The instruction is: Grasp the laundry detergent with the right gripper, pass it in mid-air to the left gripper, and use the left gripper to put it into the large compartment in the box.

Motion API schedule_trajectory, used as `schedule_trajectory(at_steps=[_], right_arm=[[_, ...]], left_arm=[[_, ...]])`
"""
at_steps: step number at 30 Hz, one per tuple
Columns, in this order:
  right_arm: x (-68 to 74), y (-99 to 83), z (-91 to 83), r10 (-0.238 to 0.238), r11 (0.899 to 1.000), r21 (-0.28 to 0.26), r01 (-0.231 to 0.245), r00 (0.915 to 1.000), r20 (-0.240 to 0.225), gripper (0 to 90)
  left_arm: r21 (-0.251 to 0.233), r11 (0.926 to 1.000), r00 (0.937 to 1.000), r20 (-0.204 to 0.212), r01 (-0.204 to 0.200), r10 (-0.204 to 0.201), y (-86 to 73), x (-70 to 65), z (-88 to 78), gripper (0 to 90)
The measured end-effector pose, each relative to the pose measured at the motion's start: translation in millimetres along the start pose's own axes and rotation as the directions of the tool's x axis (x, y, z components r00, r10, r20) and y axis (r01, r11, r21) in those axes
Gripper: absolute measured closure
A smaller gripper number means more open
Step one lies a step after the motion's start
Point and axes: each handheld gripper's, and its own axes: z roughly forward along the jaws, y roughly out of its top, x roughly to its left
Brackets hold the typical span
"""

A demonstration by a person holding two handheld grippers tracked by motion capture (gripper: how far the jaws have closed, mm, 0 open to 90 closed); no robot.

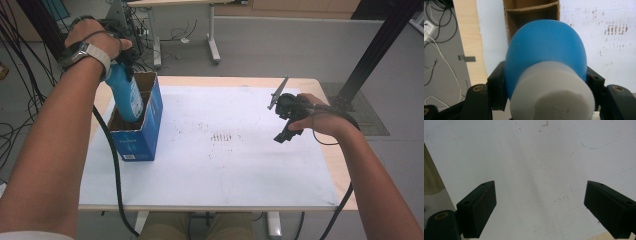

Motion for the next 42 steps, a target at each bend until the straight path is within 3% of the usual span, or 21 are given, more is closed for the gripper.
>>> schedule_trajectory(at_steps=[12,42], right_arm=[[-0.1,-0.2,0.1,0.005,1.0,-0.001,-0.005,1.0,0.002,10.7],[0.9,-1.3,6.0,0.015,1.0,-0.005,-0.015,0.9999,-0.004,10.7]], left_arm=[[0.014,0.9999,1.0,-0.003,-0.008,0.008,2.1,2.6,20.4,37.6],[-0.004,0.9999,0.9997,-0.016,-0.016,0.016,3.1,6.5,68.8,37.6]])
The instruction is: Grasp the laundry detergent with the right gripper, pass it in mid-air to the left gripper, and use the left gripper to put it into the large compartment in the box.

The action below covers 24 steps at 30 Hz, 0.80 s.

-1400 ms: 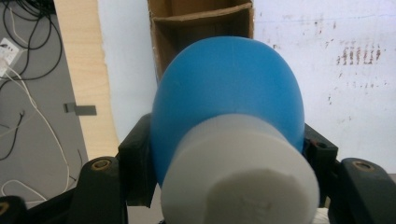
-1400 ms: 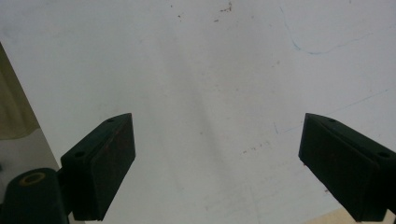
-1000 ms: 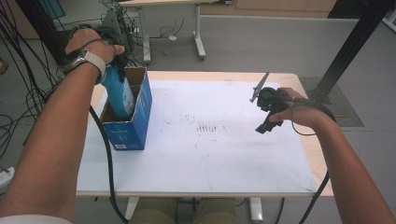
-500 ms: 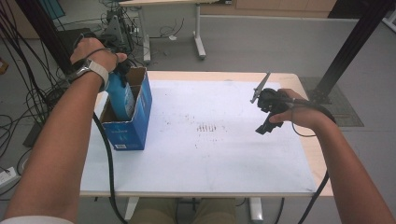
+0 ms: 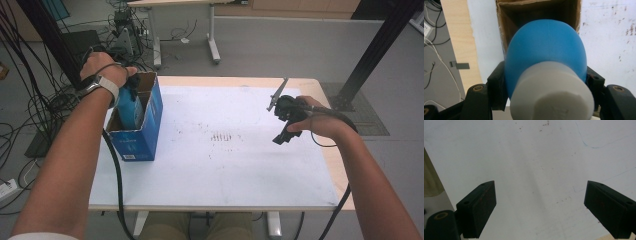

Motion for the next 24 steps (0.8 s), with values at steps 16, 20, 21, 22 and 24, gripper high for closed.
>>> schedule_trajectory(at_steps=[16,20,21,22,24], right_arm=[[-0.6,-2.6,3.6,0.017,1.0,0.003,-0.017,0.9998,-0.005,10.7],[-0.6,-2.3,3.8,0.015,1.0,0.004,-0.015,0.9999,-0.006,10.7],[-0.4,-1.9,3.9,0.016,1.0,0.004,-0.016,0.9999,-0.005,10.7],[-0.1,-1.6,4.0,0.016,1.0,0.005,-0.016,0.9999,-0.005,10.7],[0.1,-1.4,4.3,0.015,1.0,0.006,-0.015,0.9999,-0.004,10.7]], left_arm=[[-0.002,0.9999,0.9999,-0.001,-0.01,0.01,1.1,-2.8,30.8,37.6],[-0.006,0.9999,0.9999,-0.005,-0.012,0.012,0.5,-3.7,38.1,37.6],[-0.009,0.9998,0.9998,-0.005,-0.018,0.018,0.5,-3.7,39.6,37.6],[-0.01,0.9998,0.9999,-0.005,-0.015,0.015,0.5,-3.9,40.7,37.6],[-0.005,0.9998,0.9998,-0.001,-0.018,0.018,0.6,-3.8,43.7,37.6]])
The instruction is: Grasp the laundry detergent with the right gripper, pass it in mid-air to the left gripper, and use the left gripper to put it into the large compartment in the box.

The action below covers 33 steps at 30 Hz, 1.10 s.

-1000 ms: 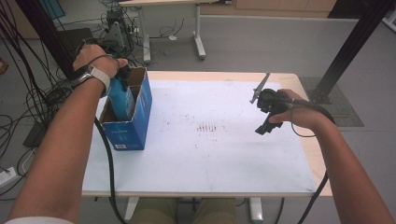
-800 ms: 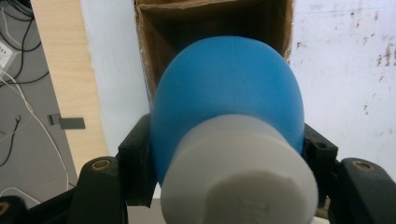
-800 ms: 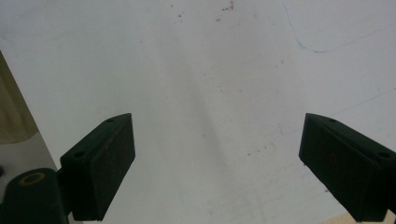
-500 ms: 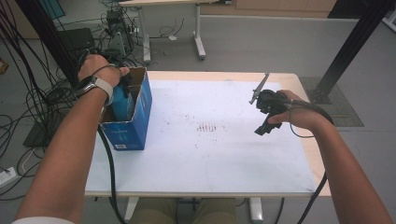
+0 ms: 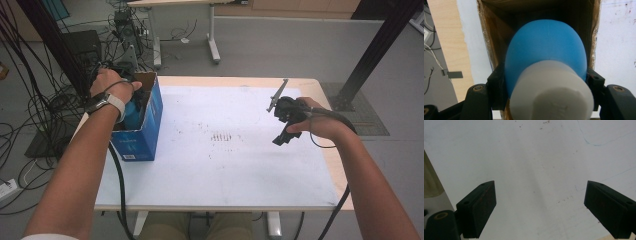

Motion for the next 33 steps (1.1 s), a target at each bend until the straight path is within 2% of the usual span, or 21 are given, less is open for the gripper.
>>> schedule_trajectory(at_steps=[18,19,33], right_arm=[[0.9,-0.8,4.6,0.007,1.0,0.009,-0.007,0.9999,-0.01,10.6],[0.9,-0.9,4.9,0.008,1.0,0.011,-0.007,0.9999,-0.011,10.6],[1.9,-2.5,4.0,0.013,1.0,0.009,-0.013,0.9999,-0.008,10.6]], left_arm=[[0.02,0.9997,0.9998,0.014,-0.014,0.013,0.0,4.8,29.1,37.5],[0.009,0.9999,0.9998,0.013,-0.013,0.013,0.0,5.0,29.4,37.5],[0.008,0.9995,0.9995,0.012,-0.031,0.031,1.7,3.4,31.1,37.4]])
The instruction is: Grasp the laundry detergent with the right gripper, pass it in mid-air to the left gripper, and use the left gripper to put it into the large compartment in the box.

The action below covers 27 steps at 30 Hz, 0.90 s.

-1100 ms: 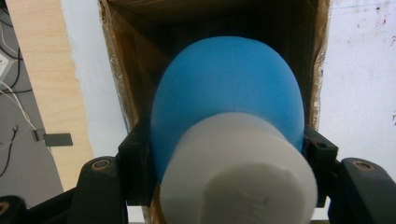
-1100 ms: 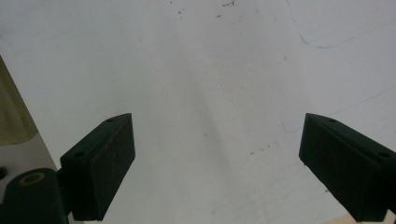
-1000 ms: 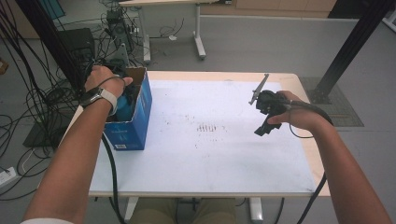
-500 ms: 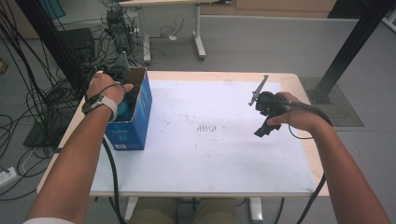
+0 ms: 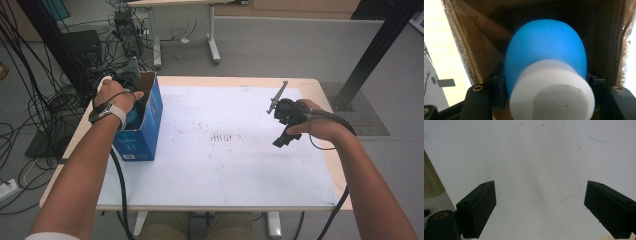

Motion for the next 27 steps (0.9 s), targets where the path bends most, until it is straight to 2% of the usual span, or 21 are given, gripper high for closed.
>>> schedule_trajectory(at_steps=[27], right_arm=[[1.9,0.8,-2.9,0.004,1.0,0.008,-0.004,1.0,0.006,10.6]], left_arm=[[-0.001,1.0,1.0,0.002,-0.002,0.002,-0.8,2.0,1.1,37.4]])
